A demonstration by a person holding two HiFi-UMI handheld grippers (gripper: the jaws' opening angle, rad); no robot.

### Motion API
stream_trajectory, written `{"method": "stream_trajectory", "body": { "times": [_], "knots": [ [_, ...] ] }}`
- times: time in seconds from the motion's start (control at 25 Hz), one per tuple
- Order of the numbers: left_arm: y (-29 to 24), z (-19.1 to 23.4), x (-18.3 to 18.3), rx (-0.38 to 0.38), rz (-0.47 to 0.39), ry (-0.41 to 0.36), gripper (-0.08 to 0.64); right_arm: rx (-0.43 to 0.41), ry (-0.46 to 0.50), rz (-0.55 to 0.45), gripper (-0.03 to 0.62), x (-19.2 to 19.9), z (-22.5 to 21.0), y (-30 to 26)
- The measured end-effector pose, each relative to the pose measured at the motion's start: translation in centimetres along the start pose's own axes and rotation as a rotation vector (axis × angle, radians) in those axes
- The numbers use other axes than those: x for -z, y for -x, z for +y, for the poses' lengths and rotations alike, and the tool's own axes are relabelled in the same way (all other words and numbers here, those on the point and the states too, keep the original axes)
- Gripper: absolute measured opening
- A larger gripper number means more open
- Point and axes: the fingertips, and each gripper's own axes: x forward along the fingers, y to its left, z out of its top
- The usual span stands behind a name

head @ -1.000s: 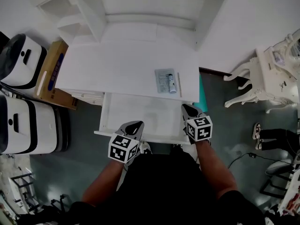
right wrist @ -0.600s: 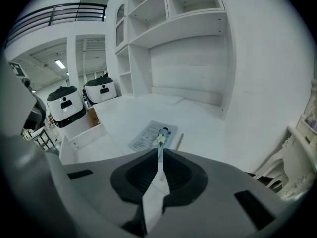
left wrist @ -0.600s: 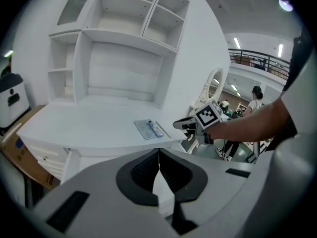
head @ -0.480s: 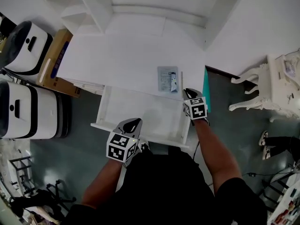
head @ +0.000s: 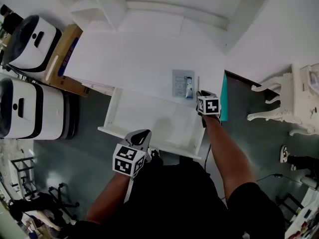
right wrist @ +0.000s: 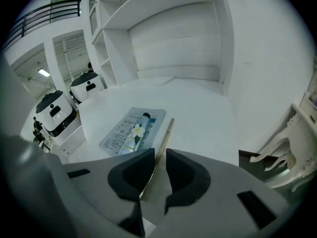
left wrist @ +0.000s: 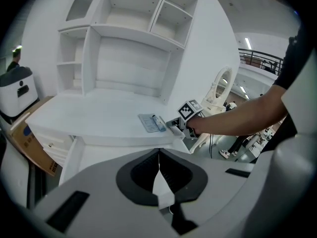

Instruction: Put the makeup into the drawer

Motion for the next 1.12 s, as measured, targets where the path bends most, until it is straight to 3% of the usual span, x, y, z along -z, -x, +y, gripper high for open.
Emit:
{"method": "stream_trajectory", "body": {
  "times": [0.28, 0.64, 0.8, 1.12],
  "knots": [
    [0.6, 0.7, 0.3, -0.018, -0.013, 0.023, 0.011, 0.024, -0.003, 0.040, 0.074, 0.4, 0.1, -0.6],
    [1.9, 1.3, 1.3, -0.039, -0.036, 0.053, 0.011, 0.015, -0.155, 0.038, 0.047, 0.4, -0.8, -1.0],
    [2.6, 1.4, 1.5, -0.037, -0.051, 0.063, 0.011, 0.020, -0.174, 0.040, 0.046, 0.4, -1.1, -0.7],
    [3.6, 2.2, 1.7, -0.028, -0.064, 0.074, 0.011, 0.003, -0.194, -0.028, 0.044, 0.3, -0.9, 1.3]
  ]
}}
